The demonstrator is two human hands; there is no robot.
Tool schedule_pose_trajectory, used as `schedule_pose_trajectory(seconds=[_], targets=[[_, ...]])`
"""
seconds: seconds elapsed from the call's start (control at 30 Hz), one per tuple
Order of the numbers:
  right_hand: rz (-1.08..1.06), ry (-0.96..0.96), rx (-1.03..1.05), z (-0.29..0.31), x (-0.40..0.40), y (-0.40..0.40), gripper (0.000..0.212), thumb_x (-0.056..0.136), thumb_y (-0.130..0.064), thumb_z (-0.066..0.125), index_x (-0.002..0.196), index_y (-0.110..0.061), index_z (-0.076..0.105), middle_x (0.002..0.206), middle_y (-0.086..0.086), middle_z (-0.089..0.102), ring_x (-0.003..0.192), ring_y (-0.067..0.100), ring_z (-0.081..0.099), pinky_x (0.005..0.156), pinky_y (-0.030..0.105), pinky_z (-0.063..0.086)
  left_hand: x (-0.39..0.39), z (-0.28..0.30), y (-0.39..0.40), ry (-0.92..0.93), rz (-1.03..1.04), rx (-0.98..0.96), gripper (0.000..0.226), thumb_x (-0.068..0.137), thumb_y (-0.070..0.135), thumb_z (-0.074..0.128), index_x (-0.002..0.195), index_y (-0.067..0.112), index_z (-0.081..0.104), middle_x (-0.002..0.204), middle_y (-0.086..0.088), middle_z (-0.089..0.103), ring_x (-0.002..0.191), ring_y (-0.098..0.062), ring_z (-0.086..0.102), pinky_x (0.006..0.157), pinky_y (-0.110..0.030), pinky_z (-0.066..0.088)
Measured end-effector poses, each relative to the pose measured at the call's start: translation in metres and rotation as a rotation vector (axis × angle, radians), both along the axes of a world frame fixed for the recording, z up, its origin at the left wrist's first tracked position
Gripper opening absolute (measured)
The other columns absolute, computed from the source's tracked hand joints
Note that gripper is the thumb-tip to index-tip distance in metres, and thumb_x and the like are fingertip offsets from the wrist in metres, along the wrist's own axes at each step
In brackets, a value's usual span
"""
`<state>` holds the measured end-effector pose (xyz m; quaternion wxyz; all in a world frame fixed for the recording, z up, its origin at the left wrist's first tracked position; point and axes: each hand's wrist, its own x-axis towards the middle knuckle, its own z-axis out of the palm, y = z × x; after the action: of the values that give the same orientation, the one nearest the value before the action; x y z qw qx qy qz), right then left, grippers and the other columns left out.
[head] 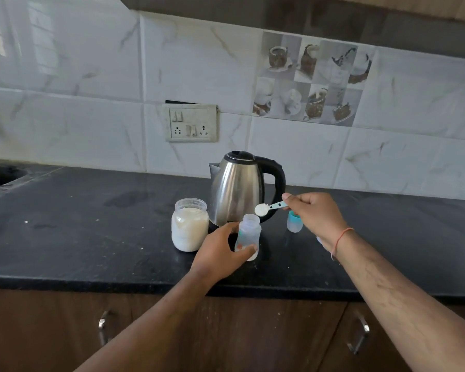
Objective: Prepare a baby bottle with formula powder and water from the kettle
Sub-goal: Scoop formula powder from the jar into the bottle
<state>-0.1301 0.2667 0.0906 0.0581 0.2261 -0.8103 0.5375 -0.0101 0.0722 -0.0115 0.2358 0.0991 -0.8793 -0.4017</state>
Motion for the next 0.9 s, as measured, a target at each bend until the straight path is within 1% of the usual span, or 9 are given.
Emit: schedule_pose_trajectory(seconds=[0.07,0.13,0.23,0.37,0.43,0.53,0.6,0.77,0.9], targets=[[0.0,0.01,0.017,-0.002,-0.002,0.0,0.033,0.098,-0.052,0.076,0.077,-0.029,0.086,0.1,0.028,0.074,0.08,0.023,0.061,0.078,0.035,0.049,-0.001,0.001,0.001,-0.04,-0.011,-0.017,0.066,0.091,0.051,0.082,0.149,0.031,0.058,0.125,0.023,0.067,0.108,-0.001,0.064,0.094,-0.02,0.052],[0.0,0.027,0.027,-0.003,-0.002,-0.001,0.033,0.098,-0.052,0.075,0.079,-0.028,0.086,0.098,0.028,0.075,0.078,0.023,0.059,0.075,0.034,0.049,-0.002,0.001,0.001,-0.049,-0.004,-0.021,0.066,0.091,0.05,0.083,0.15,0.031,0.059,0.13,0.019,0.07,0.111,-0.004,0.065,0.1,-0.026,0.056],[-0.001,0.058,0.056,-0.002,0.001,-0.003,0.036,0.1,-0.05,0.073,0.08,-0.023,0.086,0.074,0.026,0.063,0.068,0.021,0.052,0.065,0.032,0.043,-0.003,-0.003,0.0,-0.016,0.005,-0.008,0.063,0.09,0.051,0.084,0.147,0.034,0.062,0.131,0.019,0.073,0.109,-0.001,0.067,0.097,-0.023,0.054],[-0.007,0.12,0.146,-0.001,0.004,-0.006,0.04,0.102,-0.05,0.072,0.083,-0.017,0.085,0.047,-0.011,0.035,0.049,0.01,0.032,0.058,0.031,0.03,-0.002,-0.008,0.0,0.017,0.01,-0.008,0.064,0.087,0.056,0.084,0.145,0.036,0.064,0.126,0.021,0.075,0.107,-0.001,0.069,0.091,-0.02,0.054],[-0.002,0.177,0.206,0.001,0.007,-0.009,0.038,0.103,-0.048,0.07,0.081,-0.02,0.083,0.042,-0.011,0.037,0.046,0.01,0.034,0.055,0.032,0.029,-0.001,-0.009,0.001,0.027,0.004,0.0,0.066,0.088,0.055,0.084,0.147,0.037,0.063,0.128,0.022,0.075,0.109,-0.001,0.069,0.092,-0.02,0.054],[0.001,0.294,0.309,0.004,0.011,-0.011,0.042,0.104,-0.048,0.067,0.077,-0.018,0.08,0.049,-0.004,0.05,0.05,0.016,0.043,0.057,0.033,0.034,0.0,-0.008,0.001,0.038,-0.007,0.007,0.066,0.089,0.053,0.084,0.148,0.037,0.062,0.128,0.022,0.074,0.108,0.002,0.068,0.091,-0.018,0.053],[-0.001,0.383,0.366,0.006,0.01,-0.014,0.046,0.104,-0.048,0.066,0.076,-0.014,0.078,0.068,0.008,0.063,0.06,0.026,0.055,0.06,0.034,0.039,0.0,-0.008,0.001,0.041,-0.009,0.014,0.066,0.089,0.053,0.084,0.149,0.037,0.062,0.128,0.022,0.074,0.109,0.003,0.067,0.094,-0.02,0.054],[0.041,0.702,0.557,0.009,0.018,-0.018,0.037,0.105,-0.048,0.065,0.083,-0.022,0.078,0.089,-0.011,0.065,0.089,0.014,0.056,0.071,0.033,0.044,-0.002,-0.009,0.0,0.037,-0.011,0.014,0.069,0.089,0.054,0.084,0.151,0.037,0.06,0.131,0.02,0.074,0.112,0.001,0.068,0.098,-0.024,0.057],[0.081,1.051,0.626,0.002,0.02,-0.019,0.046,0.106,-0.053,0.054,0.086,-0.021,0.08,0.086,-0.009,0.068,0.088,0.019,0.059,0.072,0.032,0.039,-0.003,-0.009,-0.001,0.038,-0.011,0.01,0.068,0.089,0.055,0.083,0.15,0.036,0.061,0.129,0.02,0.074,0.11,0.002,0.068,0.094,-0.02,0.055]])
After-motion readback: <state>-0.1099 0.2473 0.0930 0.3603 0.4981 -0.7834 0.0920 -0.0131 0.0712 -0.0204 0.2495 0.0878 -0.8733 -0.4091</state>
